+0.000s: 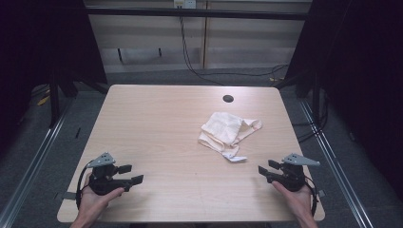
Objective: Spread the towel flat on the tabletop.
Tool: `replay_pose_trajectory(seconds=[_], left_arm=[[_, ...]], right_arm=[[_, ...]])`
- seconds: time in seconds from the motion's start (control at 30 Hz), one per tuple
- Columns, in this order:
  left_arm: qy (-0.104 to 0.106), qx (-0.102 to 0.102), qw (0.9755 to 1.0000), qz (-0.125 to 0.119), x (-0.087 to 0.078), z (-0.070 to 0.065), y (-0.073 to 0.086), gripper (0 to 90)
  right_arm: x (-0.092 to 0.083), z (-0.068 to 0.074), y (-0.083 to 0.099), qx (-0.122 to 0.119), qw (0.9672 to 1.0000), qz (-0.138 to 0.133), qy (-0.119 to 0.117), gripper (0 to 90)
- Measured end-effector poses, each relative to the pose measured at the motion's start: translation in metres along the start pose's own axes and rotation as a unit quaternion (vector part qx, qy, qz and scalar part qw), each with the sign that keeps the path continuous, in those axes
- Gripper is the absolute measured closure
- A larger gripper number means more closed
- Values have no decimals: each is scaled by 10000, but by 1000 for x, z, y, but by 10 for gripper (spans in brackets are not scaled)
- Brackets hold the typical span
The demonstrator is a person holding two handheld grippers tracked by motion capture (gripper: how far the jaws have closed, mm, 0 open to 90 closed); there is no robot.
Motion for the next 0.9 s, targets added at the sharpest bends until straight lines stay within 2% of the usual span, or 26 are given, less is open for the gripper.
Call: replay_pose_trajectory(seconds=[0.1,0.23,0.33,0.37,0.4,0.5,0.57,0.63,0.67,0.7,0.77,0.83,0.9], left_arm=[[22,-38,10000,-11,1,0,-1,270],[-19,-90,9999,94,3,2,0,277],[-118,-74,9999,-2,1,1,-1,272],[-110,-63,9999,-68,-1,1,-1,260],[-117,-58,9999,-110,-2,1,-2,254],[-130,-71,9998,-144,-3,1,-1,254],[-137,-38,9998,-108,-4,1,0,255],[-114,-55,9998,-177,-6,-1,-1,256],[-122,-22,9998,-170,-7,-1,0,256],[-122,-11,9998,-158,-7,-1,0,256],[-147,-4,9998,-136,-6,0,0,258],[-146,-17,9998,-107,-5,2,0,258],[-131,-73,9999,-86,-4,2,-1,262]], right_arm=[[1,-2,-1,8,9998,99,155,468],[1,-2,-5,93,9999,11,114,443],[3,5,-10,188,9995,-63,-254,407],[5,9,-11,133,9987,-63,-483,401],[7,14,-12,62,9981,-3,-616,398],[10,23,-20,-159,9967,75,-792,398],[12,26,-29,-349,9967,67,-724,404],[15,24,-41,-468,9967,7,-657,384],[16,22,-47,-560,9967,-83,-588,374],[18,20,-53,-555,9965,-191,-595,358],[24,16,-65,-600,9960,-172,-636,351],[33,10,-73,-516,9951,-173,-826,382],[45,4,-78,-496,9949,-98,-868,413]])
Point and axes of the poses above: each handheld gripper's, and its own axes: x roughly forward along the jaws, y roughly out of its underside, z roughly to its left, the point moved 4 cm from there along x, roughly forward along the jaws, and after that the axes turned 7 degrees about -x, right-handed, at the moved point
